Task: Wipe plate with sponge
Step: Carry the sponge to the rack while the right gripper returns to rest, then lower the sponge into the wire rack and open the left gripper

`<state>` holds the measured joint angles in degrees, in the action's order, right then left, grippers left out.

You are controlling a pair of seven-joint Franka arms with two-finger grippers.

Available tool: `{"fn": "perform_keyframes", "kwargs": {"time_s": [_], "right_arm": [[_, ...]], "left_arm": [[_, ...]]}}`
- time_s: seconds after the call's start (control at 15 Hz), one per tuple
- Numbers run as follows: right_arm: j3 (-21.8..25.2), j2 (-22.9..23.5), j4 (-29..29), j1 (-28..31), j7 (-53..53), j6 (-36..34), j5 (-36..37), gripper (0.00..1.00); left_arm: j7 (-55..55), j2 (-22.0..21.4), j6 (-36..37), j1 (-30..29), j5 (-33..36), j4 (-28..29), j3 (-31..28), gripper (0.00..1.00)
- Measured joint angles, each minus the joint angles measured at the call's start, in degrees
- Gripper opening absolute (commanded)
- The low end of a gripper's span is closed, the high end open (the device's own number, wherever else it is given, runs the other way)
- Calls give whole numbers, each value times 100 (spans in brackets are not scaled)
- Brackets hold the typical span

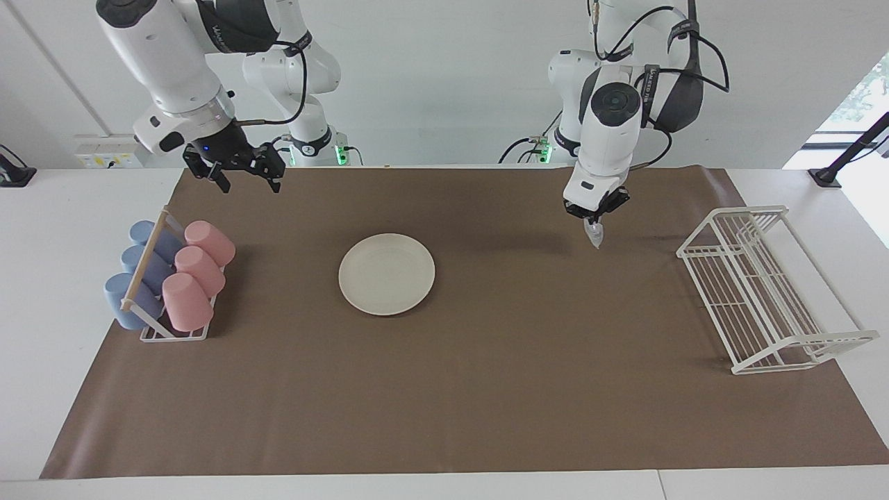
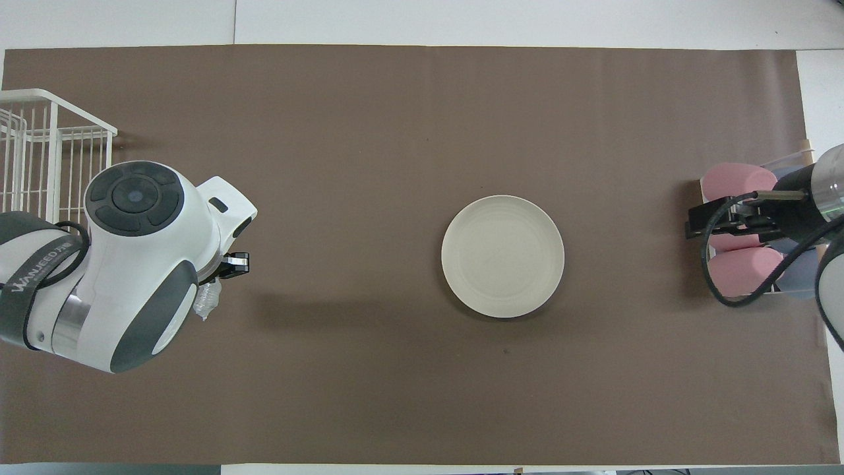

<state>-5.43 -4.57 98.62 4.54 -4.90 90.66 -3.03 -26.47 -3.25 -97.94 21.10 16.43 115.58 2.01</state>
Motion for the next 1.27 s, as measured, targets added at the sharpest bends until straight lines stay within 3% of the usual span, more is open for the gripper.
{"fn": "perform_keyframes", "kwargs": {"time_s": [0.27,0.67,1.0,1.27], "right_arm": [[24,166,-426,85,224,-456,237,100],[361,254,-454,104,539,-72,237,100],[370,303,-451,103,532,211,237,100],[370,303,-451,103,527,218,237,100]], "left_arm": [[-79,307,1001,154,1390,-442,0,0],[-134,700,1675,274,3254,-605,2,0],[-165,1406,1672,227,4807,-623,-70,0],[-234,1995,1325,-168,5327,-875,-125,0]]}}
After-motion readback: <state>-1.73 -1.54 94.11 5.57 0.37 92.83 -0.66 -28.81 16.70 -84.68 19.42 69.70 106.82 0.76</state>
